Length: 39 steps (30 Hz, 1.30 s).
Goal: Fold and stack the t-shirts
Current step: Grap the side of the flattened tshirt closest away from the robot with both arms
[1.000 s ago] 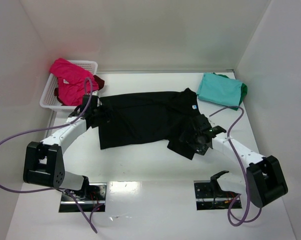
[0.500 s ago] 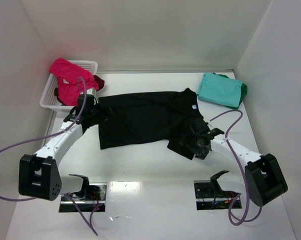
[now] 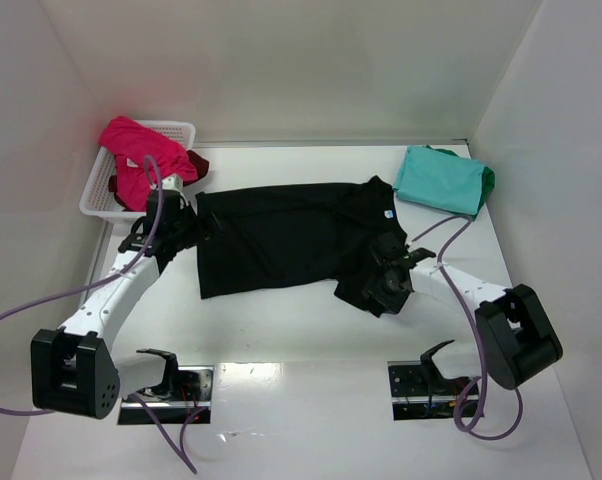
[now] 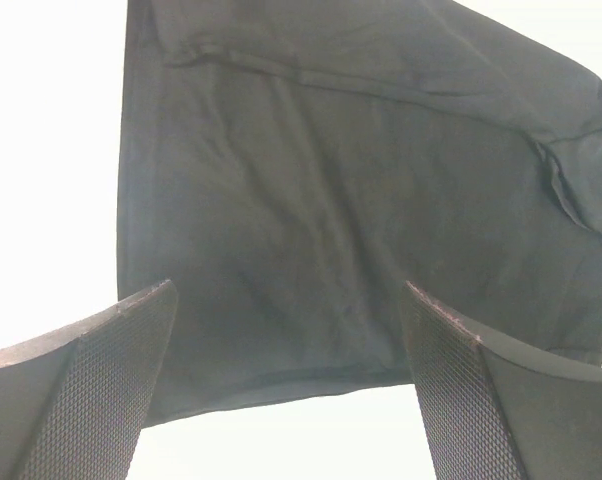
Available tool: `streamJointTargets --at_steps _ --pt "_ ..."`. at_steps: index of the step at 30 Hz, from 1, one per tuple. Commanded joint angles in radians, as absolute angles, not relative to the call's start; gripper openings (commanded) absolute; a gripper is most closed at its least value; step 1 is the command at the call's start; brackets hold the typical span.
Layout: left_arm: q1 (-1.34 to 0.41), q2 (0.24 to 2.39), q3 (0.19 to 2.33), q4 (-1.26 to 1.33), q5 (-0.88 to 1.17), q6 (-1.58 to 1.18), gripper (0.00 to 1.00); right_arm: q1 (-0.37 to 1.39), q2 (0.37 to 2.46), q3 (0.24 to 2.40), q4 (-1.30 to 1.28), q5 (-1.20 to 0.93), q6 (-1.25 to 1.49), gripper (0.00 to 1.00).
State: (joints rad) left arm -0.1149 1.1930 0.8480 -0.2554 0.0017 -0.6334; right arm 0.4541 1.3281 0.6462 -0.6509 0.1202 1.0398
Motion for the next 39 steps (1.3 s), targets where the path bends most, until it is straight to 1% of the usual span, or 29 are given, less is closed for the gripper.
streamJointTargets --at_steps 1,2,3,5,6,8,10,11,14,18,20,23,26,29,32,37,39 --pt "-0.095 1.160 0.831 -0.255 -0.025 -0.635 0.99 0.468 1.364 0.672 -0.680 0.138 1.053 0.51" --pt "-0.095 1.157 0.831 -0.255 -0.019 -0.635 0.99 0.468 1.370 0.678 -0.683 0.138 1.057 0.43" --pt "-0.095 1.157 0.831 -0.262 -0.015 -0.635 0.99 0.468 1.373 0.681 -0.683 0.132 1.066 0.39" --pt "-0.095 1.150 0.822 -0.279 -0.015 -0.635 0.99 0.468 1.363 0.674 -0.683 0.129 1.093 0.32" --pt "-0.089 1.146 0.815 -0.290 -0.015 -0.642 0.99 0.468 1.351 0.670 -0.689 0.129 1.100 0.30" --pt "-0.086 1.130 0.789 -0.322 -0.036 -0.675 0.99 0.468 1.319 0.665 -0.693 0.136 1.111 0.29" --pt "-0.086 1.088 0.741 -0.322 -0.040 -0.708 0.98 0.468 1.285 0.661 -0.693 0.147 1.131 0.25" --pt "-0.097 1.058 0.715 -0.322 -0.040 -0.727 0.97 0.468 1.267 0.661 -0.693 0.153 1.138 0.24" --pt "-0.132 1.014 0.675 -0.322 -0.049 -0.777 0.97 0.468 1.241 0.667 -0.674 0.157 1.138 0.24" --pt "-0.132 1.009 0.632 -0.371 -0.039 -0.853 0.96 0.468 1.240 0.696 -0.629 0.166 1.132 0.23" --pt "-0.132 0.981 0.588 -0.391 -0.097 -0.909 0.96 0.468 1.246 0.710 -0.601 0.172 1.123 0.23" --pt "-0.132 0.949 0.581 -0.444 -0.186 -0.957 0.96 0.468 1.258 0.735 -0.575 0.172 1.098 0.23" --pt "-0.132 0.928 0.554 -0.483 -0.205 -1.000 0.96 0.468 1.258 0.744 -0.536 0.172 1.077 0.23" --pt "-0.132 0.942 0.503 -0.458 -0.176 -1.025 0.95 0.457 1.258 0.744 -0.508 0.160 1.052 0.23" --pt "-0.132 0.951 0.485 -0.434 -0.155 -1.025 0.89 0.457 1.258 0.744 -0.499 0.160 1.034 0.24" --pt "-0.132 0.996 0.494 -0.412 -0.164 -0.990 0.89 0.447 1.249 0.744 -0.479 0.140 1.025 0.25" --pt "-0.132 1.027 0.503 -0.402 -0.141 -0.963 0.86 0.439 1.249 0.744 -0.478 0.140 1.024 0.25"
